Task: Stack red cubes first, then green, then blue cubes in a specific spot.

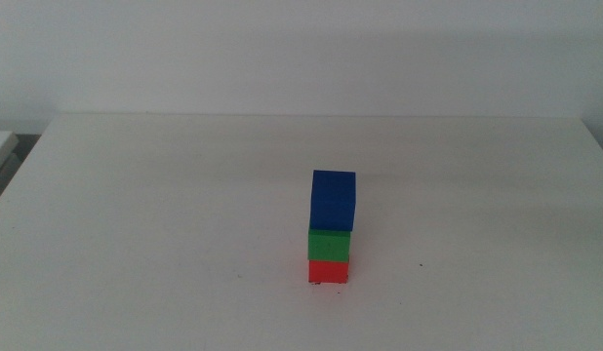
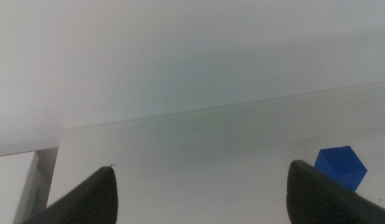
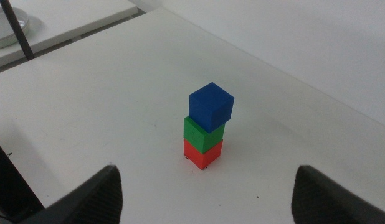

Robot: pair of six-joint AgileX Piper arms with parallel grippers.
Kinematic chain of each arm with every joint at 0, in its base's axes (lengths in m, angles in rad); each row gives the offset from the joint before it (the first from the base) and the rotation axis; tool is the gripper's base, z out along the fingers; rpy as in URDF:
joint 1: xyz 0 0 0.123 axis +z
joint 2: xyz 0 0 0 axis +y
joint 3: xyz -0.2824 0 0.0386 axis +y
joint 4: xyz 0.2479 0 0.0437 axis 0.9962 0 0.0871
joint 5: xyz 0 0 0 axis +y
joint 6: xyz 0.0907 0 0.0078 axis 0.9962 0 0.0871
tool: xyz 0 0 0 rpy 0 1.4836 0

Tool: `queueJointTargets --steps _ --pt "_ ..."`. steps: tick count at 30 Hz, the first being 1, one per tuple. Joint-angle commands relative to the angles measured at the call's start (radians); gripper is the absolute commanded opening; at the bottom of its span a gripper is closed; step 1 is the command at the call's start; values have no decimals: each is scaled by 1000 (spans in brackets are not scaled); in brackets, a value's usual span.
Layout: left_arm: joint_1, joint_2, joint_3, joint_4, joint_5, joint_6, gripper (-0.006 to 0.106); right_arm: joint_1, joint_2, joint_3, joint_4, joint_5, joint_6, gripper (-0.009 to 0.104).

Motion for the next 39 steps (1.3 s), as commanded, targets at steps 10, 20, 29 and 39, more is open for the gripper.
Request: queueJointTargets --steps 10,20,29,39 --pt "3 -176 299 2 -383 4 91 -35 -75 334 14 -344 -11 92" --pt "3 -497 756 -12 -533 4 91 -474 -327 678 103 -588 -11 92" --pt "3 -592 1050 -17 -738 4 91 -759 -529 854 109 -596 -11 92" --pt "3 -592 1116 32 -762 4 91 -782 -529 944 102 -724 -11 92"
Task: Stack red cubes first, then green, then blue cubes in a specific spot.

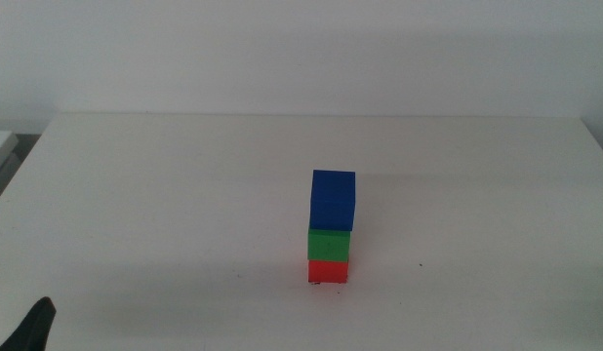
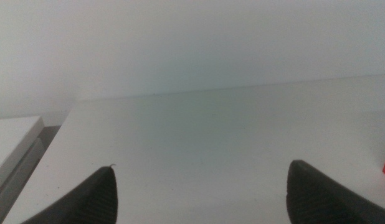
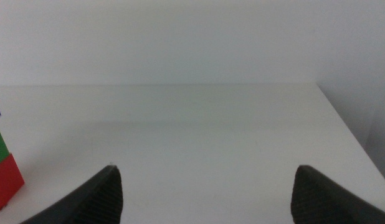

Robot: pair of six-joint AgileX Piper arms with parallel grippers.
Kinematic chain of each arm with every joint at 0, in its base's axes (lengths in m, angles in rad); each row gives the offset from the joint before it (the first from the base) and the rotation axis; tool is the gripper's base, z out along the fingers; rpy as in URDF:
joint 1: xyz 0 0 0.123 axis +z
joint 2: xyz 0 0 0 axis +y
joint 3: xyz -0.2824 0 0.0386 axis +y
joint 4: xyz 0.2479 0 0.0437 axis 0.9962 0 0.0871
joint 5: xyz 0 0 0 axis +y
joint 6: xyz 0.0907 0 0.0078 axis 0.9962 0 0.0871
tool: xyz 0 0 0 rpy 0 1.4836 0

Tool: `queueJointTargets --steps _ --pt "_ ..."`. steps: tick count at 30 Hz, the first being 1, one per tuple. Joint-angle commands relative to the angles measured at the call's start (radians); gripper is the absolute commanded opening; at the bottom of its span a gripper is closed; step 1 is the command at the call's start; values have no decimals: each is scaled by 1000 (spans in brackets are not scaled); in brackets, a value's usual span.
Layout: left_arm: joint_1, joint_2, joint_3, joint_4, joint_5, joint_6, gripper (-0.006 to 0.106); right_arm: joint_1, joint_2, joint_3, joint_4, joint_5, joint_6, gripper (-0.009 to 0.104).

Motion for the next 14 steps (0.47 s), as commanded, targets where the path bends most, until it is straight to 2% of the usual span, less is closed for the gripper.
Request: queueJointTargets --steps 1,14 --pt "3 -3 4 12 -3 -2 91 -5 -5 4 -10 -35 -11 92" --pt "3 -3 4 15 -5 6 91 -4 -5 4 -10 -49 -11 92"
